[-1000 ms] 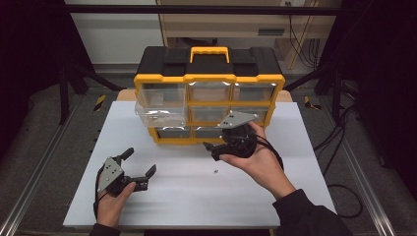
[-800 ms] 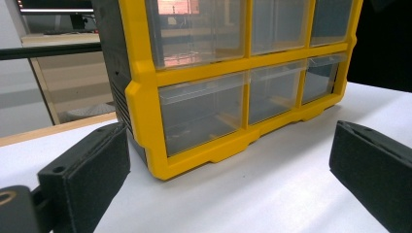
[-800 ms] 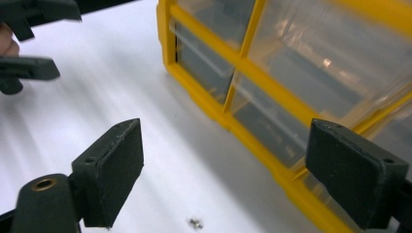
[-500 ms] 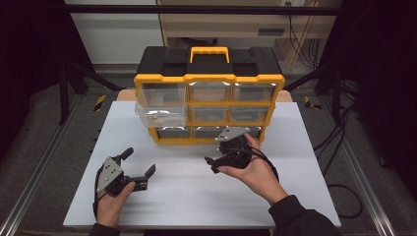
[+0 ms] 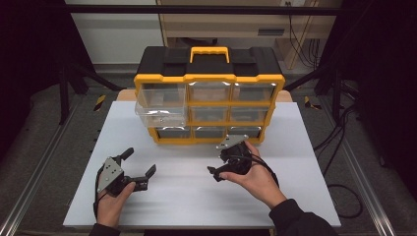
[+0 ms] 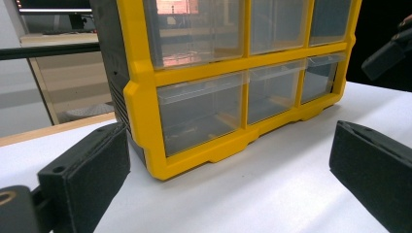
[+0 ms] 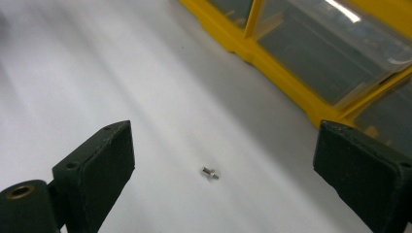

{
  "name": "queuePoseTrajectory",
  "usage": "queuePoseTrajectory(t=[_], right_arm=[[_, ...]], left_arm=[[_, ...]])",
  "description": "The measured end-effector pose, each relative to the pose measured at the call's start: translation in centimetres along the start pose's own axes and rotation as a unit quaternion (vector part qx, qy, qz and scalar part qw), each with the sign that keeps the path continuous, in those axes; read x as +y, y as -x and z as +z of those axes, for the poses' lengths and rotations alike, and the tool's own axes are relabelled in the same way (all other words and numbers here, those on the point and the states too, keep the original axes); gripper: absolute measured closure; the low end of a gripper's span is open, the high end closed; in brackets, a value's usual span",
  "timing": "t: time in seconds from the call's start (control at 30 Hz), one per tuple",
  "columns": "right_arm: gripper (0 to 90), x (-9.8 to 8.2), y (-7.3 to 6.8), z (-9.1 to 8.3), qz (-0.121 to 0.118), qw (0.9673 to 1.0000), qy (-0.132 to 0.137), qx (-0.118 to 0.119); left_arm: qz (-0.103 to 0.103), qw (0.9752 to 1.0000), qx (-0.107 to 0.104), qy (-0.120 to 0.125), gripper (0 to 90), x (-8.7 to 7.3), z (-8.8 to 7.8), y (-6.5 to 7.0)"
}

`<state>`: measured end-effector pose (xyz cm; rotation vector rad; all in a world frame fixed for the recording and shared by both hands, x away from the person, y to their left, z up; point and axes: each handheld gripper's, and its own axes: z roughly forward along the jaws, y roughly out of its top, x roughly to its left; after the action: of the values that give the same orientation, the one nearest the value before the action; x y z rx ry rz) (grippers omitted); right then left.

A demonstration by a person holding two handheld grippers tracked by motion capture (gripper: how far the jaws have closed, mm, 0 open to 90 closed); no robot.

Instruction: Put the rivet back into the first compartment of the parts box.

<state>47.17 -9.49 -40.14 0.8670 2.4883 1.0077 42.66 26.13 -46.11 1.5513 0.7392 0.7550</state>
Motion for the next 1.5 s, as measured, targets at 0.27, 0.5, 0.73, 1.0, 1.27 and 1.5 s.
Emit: queuePoseTrajectory(t=[0.27,0.5,0.73,1.0,1.27,1.5], right_arm=[[8.5,-0.8,-0.4,1.5,0.005,0.9994,-0.032,0.012],[8.7,-1.4,-0.9,2.5,0.002,0.9984,-0.054,0.016],[9.5,-1.8,-0.8,3.0,-0.004,0.9982,-0.057,0.02],[10.1,-2.1,-0.8,3.5,-0.009,0.9967,-0.077,0.023],[11.5,-2.0,-0.6,3.7,-0.009,0.9957,-0.085,0.036],[20.7,-1.9,-0.3,4.0,-0.02,0.9945,-0.09,0.049]], left_arm=[[0.001,1.0,0.0,0.0,1.0,0.0,0.0,0.0],[0.001,1.0,0.0,0.001,1.0,0.0,0.0,-0.1],[0.002,1.0,0.0,0.001,1.0,0.0,0.0,0.0],[0.001,1.0,0.0,0.0,0.9,0.0,0.0,0.0],[0.001,1.0,0.0,0.001,1.0,0.0,0.0,-0.1],[0.0,1.0,0.0,0.001,1.0,0.0,0.0,0.0]])
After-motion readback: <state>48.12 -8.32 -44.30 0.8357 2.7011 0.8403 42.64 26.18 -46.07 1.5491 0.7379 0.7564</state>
